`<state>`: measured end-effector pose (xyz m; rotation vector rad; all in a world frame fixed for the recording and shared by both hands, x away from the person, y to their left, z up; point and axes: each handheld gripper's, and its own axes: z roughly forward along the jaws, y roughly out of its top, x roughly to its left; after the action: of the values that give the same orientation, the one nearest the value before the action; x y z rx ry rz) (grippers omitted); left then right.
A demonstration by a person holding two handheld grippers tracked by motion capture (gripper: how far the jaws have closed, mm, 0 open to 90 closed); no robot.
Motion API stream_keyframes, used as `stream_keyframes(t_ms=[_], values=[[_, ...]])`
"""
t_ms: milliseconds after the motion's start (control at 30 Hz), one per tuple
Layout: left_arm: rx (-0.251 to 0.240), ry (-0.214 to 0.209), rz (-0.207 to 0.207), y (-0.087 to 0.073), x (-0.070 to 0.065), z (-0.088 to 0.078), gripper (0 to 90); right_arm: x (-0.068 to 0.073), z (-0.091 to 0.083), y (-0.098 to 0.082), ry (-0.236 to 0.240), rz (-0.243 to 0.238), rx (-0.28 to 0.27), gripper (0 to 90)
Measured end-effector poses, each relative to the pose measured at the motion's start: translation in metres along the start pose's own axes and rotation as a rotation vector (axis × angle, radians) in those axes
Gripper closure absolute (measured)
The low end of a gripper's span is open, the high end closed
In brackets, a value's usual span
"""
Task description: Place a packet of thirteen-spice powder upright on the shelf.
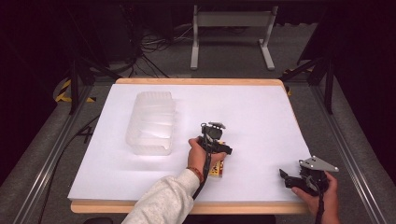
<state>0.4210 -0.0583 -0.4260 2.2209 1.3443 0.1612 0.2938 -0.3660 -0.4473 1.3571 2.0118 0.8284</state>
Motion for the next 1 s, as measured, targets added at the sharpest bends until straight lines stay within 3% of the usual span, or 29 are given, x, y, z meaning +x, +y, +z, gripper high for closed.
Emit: stream_keyframes(t_ms=[167,300,467,733,867,900,933,1000], values=[[0.009,-0.069,0.037,0.000,0.004,-0.002,27.6,0.000,0.000,0.000,0.001,0.002,0.000,16.9],[-0.019,-0.080,0.069,0.001,0.006,-0.009,28.2,-0.001,0.000,0.000,0.003,0.002,-0.003,16.9],[-0.142,-0.077,0.136,0.002,0.012,-0.038,29.2,-0.001,0.000,0.000,0.003,0.000,-0.004,16.9],[-0.338,-0.065,0.090,-0.002,0.047,-0.094,31.0,0.000,0.000,0.000,-0.003,-0.003,-0.005,16.6],[-0.462,-0.043,0.112,-0.012,0.065,-0.129,31.7,0.002,0.000,0.000,-0.008,-0.025,-0.012,16.6],[-0.462,-0.043,0.112,-0.012,0.065,-0.129,31.7,0.003,0.000,0.000,-0.010,-0.032,-0.014,16.6],[-0.497,-0.052,0.118,-0.015,0.069,-0.136,31.7,0.003,0.000,0.000,-0.010,-0.032,-0.014,16.6],[-0.560,-0.004,0.153,-0.021,0.079,-0.152,31.8,0.005,0.000,0.001,-0.013,-0.045,-0.015,16.3]])
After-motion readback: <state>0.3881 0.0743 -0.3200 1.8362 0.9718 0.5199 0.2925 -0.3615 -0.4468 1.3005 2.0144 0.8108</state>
